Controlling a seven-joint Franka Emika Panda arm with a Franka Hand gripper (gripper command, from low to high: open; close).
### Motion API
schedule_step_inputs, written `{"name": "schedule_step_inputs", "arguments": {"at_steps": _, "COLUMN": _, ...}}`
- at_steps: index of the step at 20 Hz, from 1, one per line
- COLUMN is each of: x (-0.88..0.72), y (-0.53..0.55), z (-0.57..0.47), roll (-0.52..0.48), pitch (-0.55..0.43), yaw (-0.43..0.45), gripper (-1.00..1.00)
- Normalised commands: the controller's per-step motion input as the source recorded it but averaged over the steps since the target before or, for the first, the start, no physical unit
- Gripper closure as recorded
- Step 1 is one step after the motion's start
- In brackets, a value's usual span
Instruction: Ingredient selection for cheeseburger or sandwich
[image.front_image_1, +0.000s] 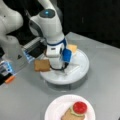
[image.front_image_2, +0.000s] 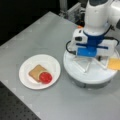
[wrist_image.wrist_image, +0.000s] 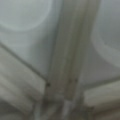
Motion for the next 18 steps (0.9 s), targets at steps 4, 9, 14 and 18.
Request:
{"name": "schedule_step_inputs", "arguments": {"at_steps": 4, "x": -0.18, "y": -0.08, "z": -0.16, "roll": 0.202, "pitch": 0.060, "yaw": 0.217, "gripper": -1.00}}
{"name": "schedule_step_inputs", "arguments": {"at_steps": 9, "x": -0.15, "y": -0.02, "z": -0.16, "roll": 0.193, "pitch": 0.094, "yaw": 0.204, "gripper": -1.00}}
{"name": "schedule_step_inputs", "arguments": {"at_steps": 14, "x": -0.14, "y": 0.07, "z": -0.17, "roll": 0.199, "pitch": 0.120, "yaw": 0.177, "gripper": -1.00}}
{"name": "schedule_step_inputs", "arguments": {"at_steps": 18, "x": -0.13, "y": 0.09, "z": -0.17, "roll": 0.201, "pitch": 0.158, "yaw": 0.185, "gripper": -1.00}}
